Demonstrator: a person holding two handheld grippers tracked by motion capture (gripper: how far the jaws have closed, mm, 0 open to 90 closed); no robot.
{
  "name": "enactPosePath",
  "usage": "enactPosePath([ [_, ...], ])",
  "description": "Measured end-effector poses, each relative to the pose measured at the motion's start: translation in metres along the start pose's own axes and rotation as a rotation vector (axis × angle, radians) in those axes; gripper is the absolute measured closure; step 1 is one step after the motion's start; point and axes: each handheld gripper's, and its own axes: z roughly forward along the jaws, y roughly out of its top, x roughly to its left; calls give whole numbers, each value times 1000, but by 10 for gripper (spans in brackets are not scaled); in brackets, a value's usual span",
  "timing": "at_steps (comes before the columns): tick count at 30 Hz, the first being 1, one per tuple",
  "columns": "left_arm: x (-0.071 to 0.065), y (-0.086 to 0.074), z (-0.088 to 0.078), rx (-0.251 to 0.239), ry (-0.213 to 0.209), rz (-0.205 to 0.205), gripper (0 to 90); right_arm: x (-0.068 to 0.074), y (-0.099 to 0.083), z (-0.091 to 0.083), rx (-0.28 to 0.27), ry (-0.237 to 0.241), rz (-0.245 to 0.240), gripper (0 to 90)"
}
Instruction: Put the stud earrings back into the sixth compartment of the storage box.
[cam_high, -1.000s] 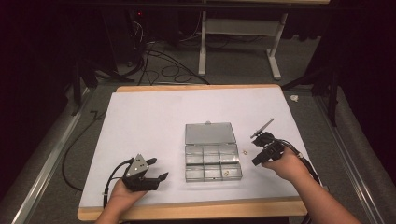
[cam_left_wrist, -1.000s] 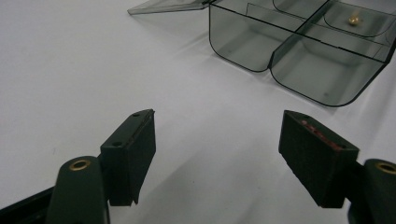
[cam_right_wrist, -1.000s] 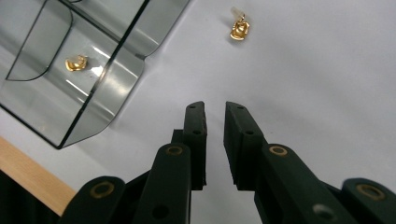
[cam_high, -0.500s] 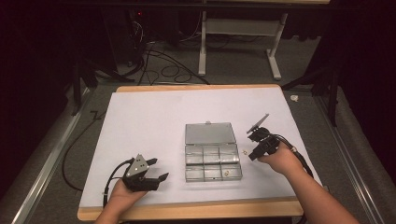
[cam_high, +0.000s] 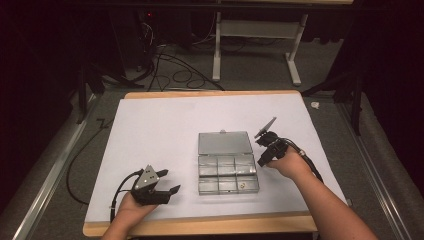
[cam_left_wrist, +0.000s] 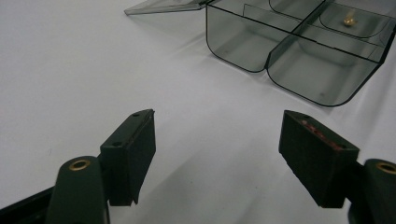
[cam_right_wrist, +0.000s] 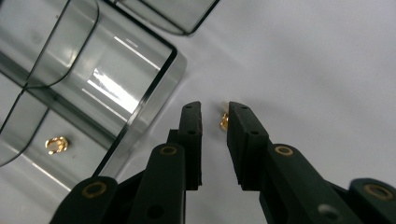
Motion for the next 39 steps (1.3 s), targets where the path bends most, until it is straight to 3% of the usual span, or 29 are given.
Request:
enactPosePath([
  [9, 0, 0, 0, 0, -1, 1, 279, -1, 10, 6, 20, -26, -11, 778],
  [17, 0, 0, 0, -1, -2, 1, 280, -1, 9, 4, 25, -37, -10, 880],
  [26, 0, 0, 0, 0, 0, 0, 279, -3, 5, -4, 22, -39, 7, 895],
  [28, 0, 0, 0, 0, 0, -2, 279, -4, 4, -6, 8, -41, -13, 896],
  [33, 0, 0, 0, 0, 1, 0, 280, -3, 0, -12, 4, -37, -9, 897],
  [34, 0, 0, 0, 0, 0, 0, 280, -1, -2, -14, 12, -36, 10, 897],
  [39, 0, 0, 0, -1, 0, 0, 280, 0, -7, -18, 5, -31, -7, 898],
])
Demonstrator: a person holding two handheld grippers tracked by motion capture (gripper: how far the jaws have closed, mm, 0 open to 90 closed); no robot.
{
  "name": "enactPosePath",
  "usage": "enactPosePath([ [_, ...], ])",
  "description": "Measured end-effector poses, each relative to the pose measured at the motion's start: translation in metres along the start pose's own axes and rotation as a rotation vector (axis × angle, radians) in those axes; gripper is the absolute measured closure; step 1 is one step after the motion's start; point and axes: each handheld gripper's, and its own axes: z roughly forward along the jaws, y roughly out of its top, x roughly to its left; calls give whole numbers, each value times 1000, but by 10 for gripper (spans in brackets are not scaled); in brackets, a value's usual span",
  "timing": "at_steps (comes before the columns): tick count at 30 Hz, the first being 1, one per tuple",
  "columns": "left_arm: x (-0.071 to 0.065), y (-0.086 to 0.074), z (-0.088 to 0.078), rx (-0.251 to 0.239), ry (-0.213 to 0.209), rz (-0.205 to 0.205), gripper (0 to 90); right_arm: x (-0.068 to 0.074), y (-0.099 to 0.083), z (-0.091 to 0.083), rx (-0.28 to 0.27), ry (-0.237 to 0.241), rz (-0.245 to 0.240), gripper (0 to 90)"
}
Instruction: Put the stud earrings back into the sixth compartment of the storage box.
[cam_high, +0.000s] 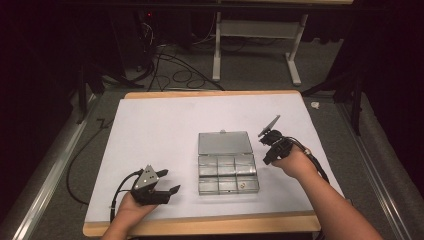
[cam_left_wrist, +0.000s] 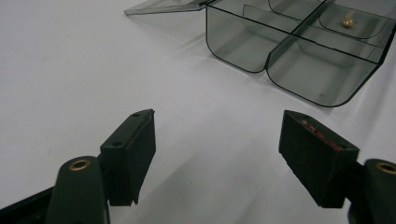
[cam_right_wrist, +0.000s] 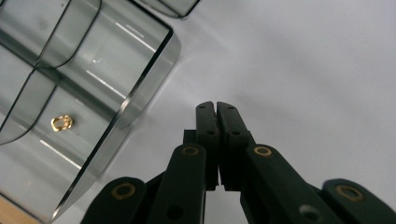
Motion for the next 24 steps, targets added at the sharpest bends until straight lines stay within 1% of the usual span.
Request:
enactPosePath([
  [1, 0, 0, 0, -2, 0, -2, 280, 1, -2, -1, 1, 1, -1, 898],
  [2, 0, 0, 0, -2, 1, -2, 279, 2, -3, -2, 6, 0, 14, 898],
  [3, 0, 0, 0, -1, 1, -1, 280, 3, -4, -3, 4, 3, 9, 898],
  [4, 0, 0, 0, -1, 0, -1, 280, 3, -5, -3, -3, 3, -8, 898],
  [5, 0, 0, 0, -1, -1, -3, 279, 4, -7, -4, 1, 7, 3, 898],
  [6, 0, 0, 0, -1, -1, -3, 280, 5, -9, -5, -1, 8, -6, 898],
  [7, 0, 0, 0, -2, -1, -4, 280, 6, -11, -5, 0, 9, 1, 898],
  [10, 0, 0, 0, 3, -2, -4, 280, 8, -16, -5, 3, 15, -8, 898],
  [12, 0, 0, 0, -2, 1, -4, 279, 10, -19, -6, 5, 23, 0, 898],
  [16, 0, 0, 0, -2, 0, -4, 279, 11, -26, -6, 4, 35, -5, 898],
  [17, 0, 0, 0, -2, 0, -5, 279, 13, -27, -7, 12, 36, 13, 898],
  [18, 0, 0, 0, -2, 1, -4, 279, 12, -28, -7, 4, 35, -2, 898],
  [24, 0, 0, 0, -2, 5, 0, 279, 13, -37, -8, 3, 45, -6, 898],
])
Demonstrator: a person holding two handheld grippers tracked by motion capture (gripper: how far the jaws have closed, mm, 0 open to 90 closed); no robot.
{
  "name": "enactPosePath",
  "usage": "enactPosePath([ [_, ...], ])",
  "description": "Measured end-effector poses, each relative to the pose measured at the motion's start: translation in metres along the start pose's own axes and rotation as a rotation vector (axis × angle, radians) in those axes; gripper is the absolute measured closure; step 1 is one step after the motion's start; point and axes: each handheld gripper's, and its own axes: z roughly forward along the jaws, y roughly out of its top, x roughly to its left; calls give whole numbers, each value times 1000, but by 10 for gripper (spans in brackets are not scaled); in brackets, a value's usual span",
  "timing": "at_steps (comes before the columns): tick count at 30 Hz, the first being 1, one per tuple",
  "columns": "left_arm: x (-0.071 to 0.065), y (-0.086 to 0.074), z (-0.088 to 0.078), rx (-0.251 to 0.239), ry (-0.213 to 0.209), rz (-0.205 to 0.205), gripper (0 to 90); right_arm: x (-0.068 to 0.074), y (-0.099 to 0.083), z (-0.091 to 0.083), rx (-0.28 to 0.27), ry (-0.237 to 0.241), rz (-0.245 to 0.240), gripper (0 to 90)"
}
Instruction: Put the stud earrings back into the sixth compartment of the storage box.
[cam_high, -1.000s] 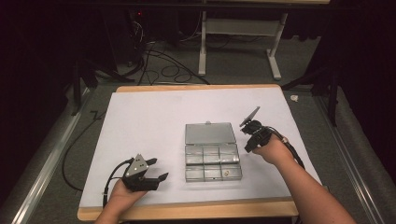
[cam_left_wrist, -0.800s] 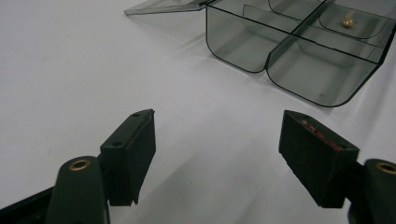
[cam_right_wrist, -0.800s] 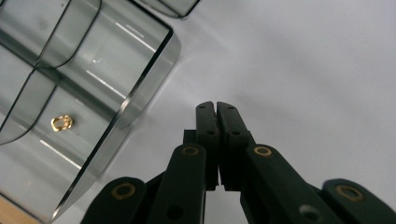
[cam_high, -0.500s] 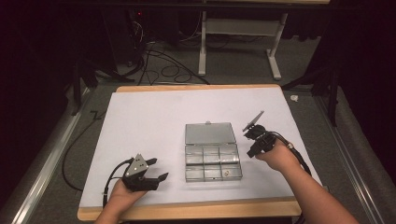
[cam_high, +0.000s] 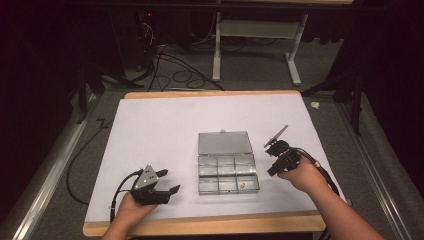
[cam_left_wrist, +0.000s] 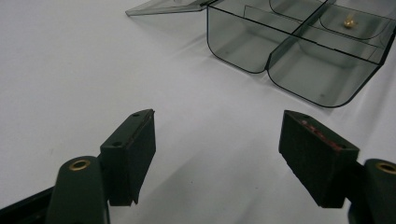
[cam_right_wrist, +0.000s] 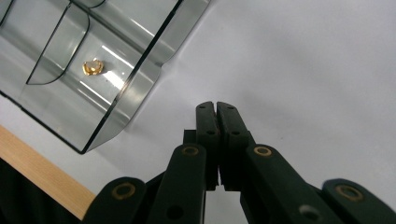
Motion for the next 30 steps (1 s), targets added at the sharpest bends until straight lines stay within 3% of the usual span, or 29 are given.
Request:
enactPosePath([
  [17, 0, 0, 0, -1, 2, -4, 280, 13, -11, -13, 9, 16, -3, 899],
  [19, 0, 0, 0, -1, 2, -4, 279, 14, -10, -17, 0, 16, -33, 899],
  [23, 0, 0, 0, 0, 1, -5, 279, 22, -7, -25, -10, 19, -50, 899],
  [30, 0, 0, 0, 3, -3, -3, 279, 44, 3, -35, -41, 41, -101, 899],
])
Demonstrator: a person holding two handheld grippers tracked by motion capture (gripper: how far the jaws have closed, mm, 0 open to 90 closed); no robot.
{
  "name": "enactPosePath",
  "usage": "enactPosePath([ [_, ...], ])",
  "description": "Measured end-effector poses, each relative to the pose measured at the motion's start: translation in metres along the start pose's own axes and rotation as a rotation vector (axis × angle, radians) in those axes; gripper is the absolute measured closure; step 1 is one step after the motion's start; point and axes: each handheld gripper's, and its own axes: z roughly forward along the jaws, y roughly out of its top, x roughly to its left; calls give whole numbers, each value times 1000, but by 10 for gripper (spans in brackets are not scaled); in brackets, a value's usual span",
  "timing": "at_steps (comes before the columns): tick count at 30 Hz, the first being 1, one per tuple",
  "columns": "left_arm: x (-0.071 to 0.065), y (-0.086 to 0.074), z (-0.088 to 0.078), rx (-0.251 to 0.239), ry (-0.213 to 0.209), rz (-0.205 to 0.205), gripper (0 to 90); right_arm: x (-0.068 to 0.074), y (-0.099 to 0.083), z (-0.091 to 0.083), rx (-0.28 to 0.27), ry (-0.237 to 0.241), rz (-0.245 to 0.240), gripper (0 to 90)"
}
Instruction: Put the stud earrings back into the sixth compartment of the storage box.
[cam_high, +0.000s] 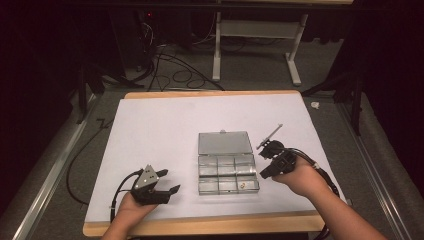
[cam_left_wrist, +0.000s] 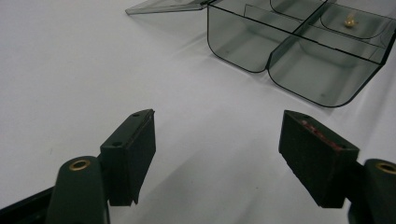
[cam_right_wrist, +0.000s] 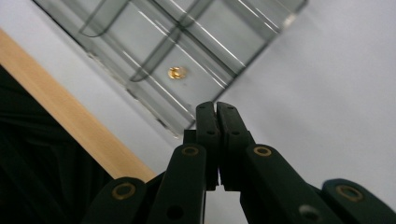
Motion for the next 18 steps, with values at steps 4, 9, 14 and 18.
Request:
enactPosePath([
  [4, 0, 0, -1, -1, -1, 2, 279, 10, 8, 3, -1, 15, -29, 899],
  [9, 0, 0, 0, 6, -8, -1, 280, 18, 16, 15, 23, 26, -47, 899],
  [14, 1, 0, 0, 5, -9, -1, 279, 17, 22, 38, 55, 38, -41, 898],
  [18, 0, 0, 0, 7, -10, 3, 279, 11, 23, 57, 79, 45, -42, 897],
])
